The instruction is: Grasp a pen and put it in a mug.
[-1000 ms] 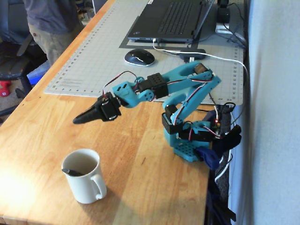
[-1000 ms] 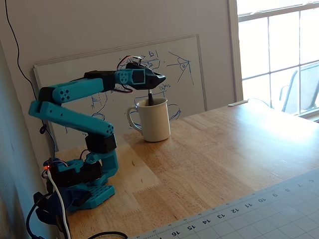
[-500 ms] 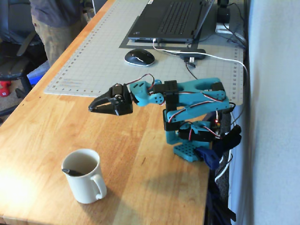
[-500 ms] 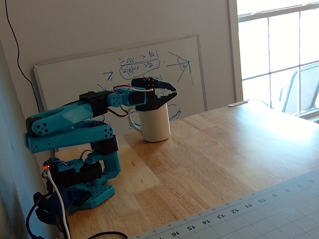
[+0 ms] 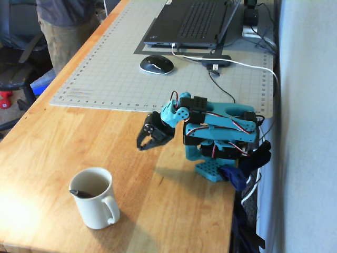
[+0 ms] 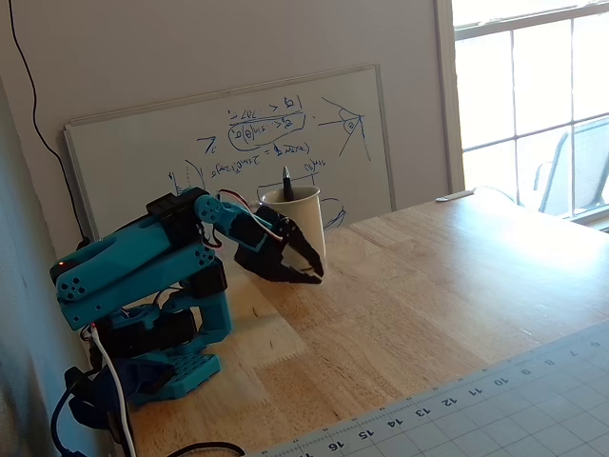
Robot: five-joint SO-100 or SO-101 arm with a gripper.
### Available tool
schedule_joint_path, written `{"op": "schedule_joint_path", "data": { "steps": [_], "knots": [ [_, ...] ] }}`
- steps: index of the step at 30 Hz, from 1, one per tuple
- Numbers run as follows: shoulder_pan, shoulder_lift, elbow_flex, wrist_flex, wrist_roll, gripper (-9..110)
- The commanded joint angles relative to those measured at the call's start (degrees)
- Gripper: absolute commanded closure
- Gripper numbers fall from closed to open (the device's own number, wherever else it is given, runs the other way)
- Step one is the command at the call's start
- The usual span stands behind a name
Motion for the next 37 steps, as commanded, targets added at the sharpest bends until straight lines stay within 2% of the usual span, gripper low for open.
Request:
{"op": "schedule_joint_path", "data": {
  "steps": [1, 5, 37],
  "knots": [
    [0.5, 1.5, -0.9, 7.2, 0.6, 101],
    [0.7, 1.5, -1.0, 12.9, 0.6, 101],
    [0.6, 1.4, -0.9, 12.2, 0.5, 100]
  ]
}}
